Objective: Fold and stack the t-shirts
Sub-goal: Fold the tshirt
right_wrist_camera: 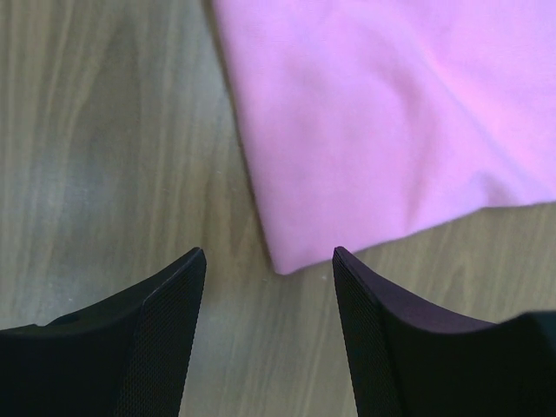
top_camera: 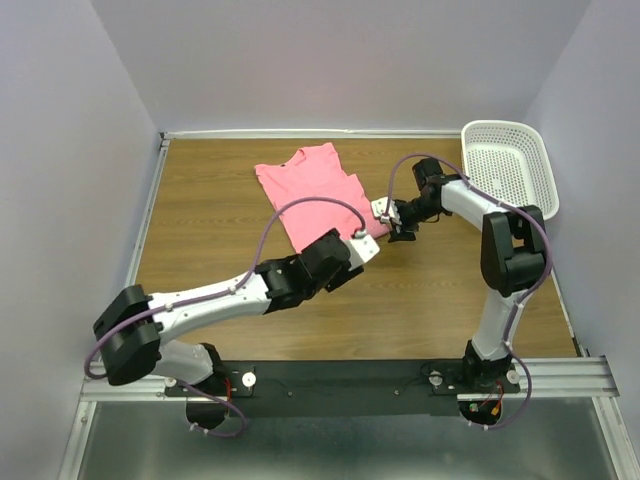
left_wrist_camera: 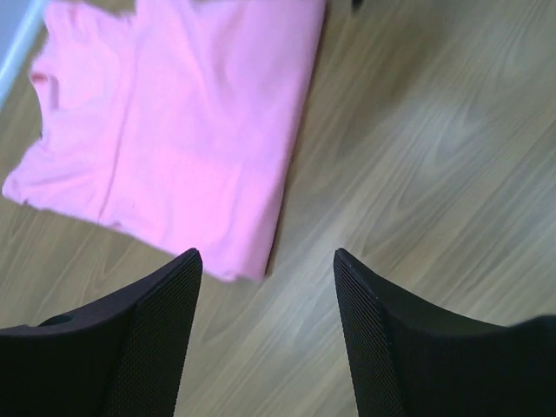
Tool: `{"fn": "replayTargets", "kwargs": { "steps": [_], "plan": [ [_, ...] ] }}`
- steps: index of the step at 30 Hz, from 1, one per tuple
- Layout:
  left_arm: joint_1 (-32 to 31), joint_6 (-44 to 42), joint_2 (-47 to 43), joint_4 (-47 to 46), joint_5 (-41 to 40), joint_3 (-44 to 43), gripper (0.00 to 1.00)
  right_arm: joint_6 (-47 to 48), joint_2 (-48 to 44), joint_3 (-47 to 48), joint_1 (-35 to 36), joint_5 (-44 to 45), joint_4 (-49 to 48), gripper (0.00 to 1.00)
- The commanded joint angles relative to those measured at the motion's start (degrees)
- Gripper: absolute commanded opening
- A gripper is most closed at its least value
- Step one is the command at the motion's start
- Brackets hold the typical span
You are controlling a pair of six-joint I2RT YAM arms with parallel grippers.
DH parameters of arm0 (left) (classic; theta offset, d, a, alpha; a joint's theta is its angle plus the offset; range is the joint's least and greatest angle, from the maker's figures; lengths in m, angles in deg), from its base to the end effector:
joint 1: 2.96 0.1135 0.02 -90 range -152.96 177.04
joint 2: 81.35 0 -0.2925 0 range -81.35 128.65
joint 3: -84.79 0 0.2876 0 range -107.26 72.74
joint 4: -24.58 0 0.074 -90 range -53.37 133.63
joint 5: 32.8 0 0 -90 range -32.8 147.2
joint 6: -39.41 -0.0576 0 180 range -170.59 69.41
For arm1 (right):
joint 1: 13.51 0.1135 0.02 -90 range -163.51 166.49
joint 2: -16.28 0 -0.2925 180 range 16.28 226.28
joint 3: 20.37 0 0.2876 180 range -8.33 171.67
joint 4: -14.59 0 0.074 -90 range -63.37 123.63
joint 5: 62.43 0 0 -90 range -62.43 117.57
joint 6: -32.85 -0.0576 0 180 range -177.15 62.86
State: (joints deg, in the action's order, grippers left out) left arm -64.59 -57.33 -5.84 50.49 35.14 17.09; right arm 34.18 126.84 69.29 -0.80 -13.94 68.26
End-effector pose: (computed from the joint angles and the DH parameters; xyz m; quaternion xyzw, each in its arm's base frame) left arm 0.1795 -0.2869 0.2869 0.4117 0.7667 -0.0636 0.4886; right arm 0.4038 0.1302 0.1719 -0.7597 0.5327 0.1922 0.3196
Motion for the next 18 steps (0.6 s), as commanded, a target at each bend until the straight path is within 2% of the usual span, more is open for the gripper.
{"fn": "replayTargets", "kwargs": {
  "steps": [1, 3, 4, 6, 12, 18],
  "plan": [
    [1.16, -13.03, 5.52, 0.56, -3.59, 11.17, 0.68, 2.8, 2.64, 1.21, 0.39, -3.22, 5.22, 0.68],
    [2.82, -13.65, 6.93, -4.69, -4.38, 14.33, 0.64, 2.71, 3.08, 1.65, 0.39, -3.48, 5.22, 0.67],
    [3.61, -13.82, 7.37, -6.38, -4.13, 14.87, 0.56, 2.45, 3.25, 2.17, 0.39, -3.48, 5.31, 0.67],
    [5.46, -15.05, 9.3, -10.68, -4.13, 15.32, 0.52, 2.36, 3.78, 2.44, 0.39, -3.48, 5.22, 0.67],
    [6.52, -18.21, 14.49, -13.6, -3.61, 11.99, 0.53, 2.19, 3.7, 2.09, 0.3, -3.04, 5.31, 0.66],
    [6.25, -17.78, 13.88, -13.16, -1.4, 11.27, 0.53, 2.28, 3.78, 2.0, 0.39, -2.43, 5.22, 0.66]
  ]
}}
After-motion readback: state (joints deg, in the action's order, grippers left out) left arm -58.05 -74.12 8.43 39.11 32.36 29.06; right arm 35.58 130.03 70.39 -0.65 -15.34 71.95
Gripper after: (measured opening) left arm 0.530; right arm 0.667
